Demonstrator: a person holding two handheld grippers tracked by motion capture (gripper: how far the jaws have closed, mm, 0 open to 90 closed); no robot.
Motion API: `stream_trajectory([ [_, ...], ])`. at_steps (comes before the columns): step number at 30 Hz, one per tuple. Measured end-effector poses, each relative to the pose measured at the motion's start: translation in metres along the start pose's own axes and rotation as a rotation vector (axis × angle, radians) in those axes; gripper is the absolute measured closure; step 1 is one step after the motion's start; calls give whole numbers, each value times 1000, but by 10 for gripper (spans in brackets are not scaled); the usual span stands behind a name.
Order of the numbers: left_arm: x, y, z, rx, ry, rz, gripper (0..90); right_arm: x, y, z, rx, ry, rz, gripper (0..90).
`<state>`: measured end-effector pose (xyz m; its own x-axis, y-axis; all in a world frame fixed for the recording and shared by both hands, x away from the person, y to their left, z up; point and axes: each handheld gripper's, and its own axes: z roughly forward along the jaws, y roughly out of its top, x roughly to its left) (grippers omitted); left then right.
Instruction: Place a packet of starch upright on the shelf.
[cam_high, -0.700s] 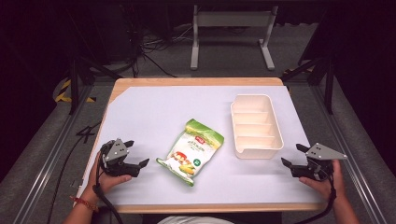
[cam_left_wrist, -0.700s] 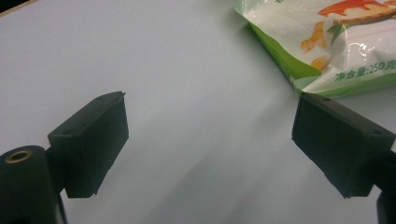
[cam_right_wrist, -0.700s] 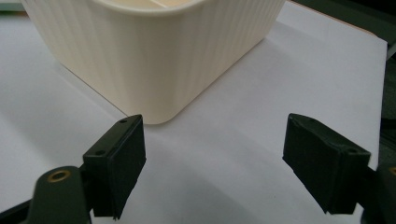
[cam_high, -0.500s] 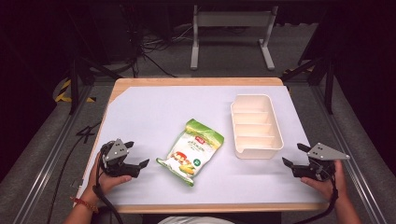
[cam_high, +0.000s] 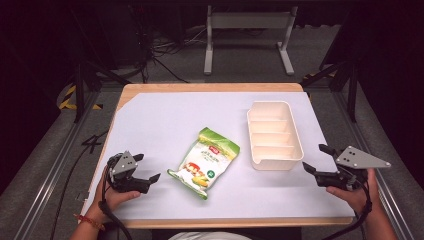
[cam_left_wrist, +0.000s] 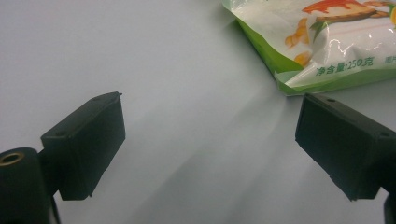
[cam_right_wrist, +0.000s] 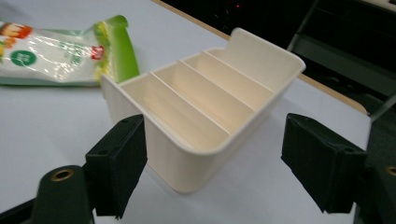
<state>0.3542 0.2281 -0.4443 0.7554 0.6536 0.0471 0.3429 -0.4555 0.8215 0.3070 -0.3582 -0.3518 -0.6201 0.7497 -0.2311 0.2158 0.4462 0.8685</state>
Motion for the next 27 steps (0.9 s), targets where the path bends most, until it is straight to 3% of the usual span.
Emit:
stream_trajectory([
  [4,0,0,2,-3,-11,3,92,19,30,14,0,89,-66,217],
  [9,-2,1,0,-8,-6,5,90,48,65,49,40,209,-157,217],
  [17,-1,1,1,-9,-11,7,90,75,95,104,112,326,-174,201],
  [21,-4,2,0,-12,-13,18,91,81,103,137,171,388,-165,181],
  [24,-5,2,0,-15,-17,26,91,86,108,156,229,403,-200,171],
  [27,-5,3,0,-20,-22,31,92,86,112,175,266,428,-190,168],
])
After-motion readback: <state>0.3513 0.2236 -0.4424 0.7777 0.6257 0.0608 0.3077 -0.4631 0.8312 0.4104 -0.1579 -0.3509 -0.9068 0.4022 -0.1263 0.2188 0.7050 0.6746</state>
